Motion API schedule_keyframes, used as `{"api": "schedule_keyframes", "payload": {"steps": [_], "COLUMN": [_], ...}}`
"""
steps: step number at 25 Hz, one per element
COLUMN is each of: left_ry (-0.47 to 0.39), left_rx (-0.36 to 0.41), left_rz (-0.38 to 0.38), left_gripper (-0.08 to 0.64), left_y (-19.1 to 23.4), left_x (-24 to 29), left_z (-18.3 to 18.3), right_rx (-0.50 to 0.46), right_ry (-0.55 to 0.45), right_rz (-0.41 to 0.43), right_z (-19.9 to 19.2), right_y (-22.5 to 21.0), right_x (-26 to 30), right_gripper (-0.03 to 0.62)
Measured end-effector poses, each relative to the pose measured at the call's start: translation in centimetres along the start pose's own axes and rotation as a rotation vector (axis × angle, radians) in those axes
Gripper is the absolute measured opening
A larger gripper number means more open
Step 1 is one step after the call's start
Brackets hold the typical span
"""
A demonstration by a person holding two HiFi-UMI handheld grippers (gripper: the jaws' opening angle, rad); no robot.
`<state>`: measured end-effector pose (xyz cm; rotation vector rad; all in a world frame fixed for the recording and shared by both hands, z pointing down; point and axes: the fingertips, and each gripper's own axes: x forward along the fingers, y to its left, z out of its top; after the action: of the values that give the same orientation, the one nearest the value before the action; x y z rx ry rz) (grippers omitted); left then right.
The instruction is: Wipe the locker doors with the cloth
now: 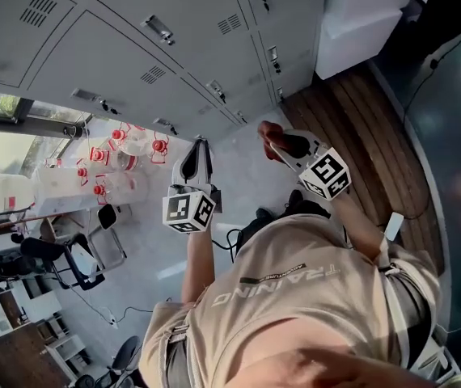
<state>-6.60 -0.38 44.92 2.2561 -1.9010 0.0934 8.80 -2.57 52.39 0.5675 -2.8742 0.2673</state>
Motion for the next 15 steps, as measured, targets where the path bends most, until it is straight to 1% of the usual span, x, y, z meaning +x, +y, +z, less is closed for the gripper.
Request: {"api": "schedule_keyframes", "payload": {"steps": [2, 4, 7, 9, 12, 15], "left_ry": [0.015, 0.019, 0.007, -0.010, -0.035, -0.065], "left_rx": [0.018, 0.017, -0.027, -0.045, -0.028, -0.021], "left_rz": [0.026, 0.054, 0.085, 0.072, 0.027, -0.008], "left_gripper": [0.006, 0.006, 0.006, 0.006, 0.006, 0.006], "left_y": [0.7, 1.6, 3.2, 3.9, 4.7, 6.4], "left_x": [0.2, 0.2, 1.2, 2.5, 4.5, 6.1], "left_z": [0.0, 0.1, 0.0, 0.1, 1.1, 2.5], "right_rx": [0.005, 0.003, -0.022, -0.039, -0.055, -0.091], "right_ry": [-0.010, -0.008, 0.008, 0.011, 0.019, 0.032], "right_rz": [0.029, 0.059, 0.087, 0.088, 0.069, 0.031], "right_z": [0.8, 1.3, 1.8, 2.2, 3.0, 4.3], "right_y": [-0.2, -0.1, -0.3, -0.7, -1.2, -1.8], "right_x": [1.0, 2.0, 3.8, 4.9, 6.2, 7.5], "right_gripper": [0.054, 0.055, 0.054, 0.054, 0.055, 0.054]}}
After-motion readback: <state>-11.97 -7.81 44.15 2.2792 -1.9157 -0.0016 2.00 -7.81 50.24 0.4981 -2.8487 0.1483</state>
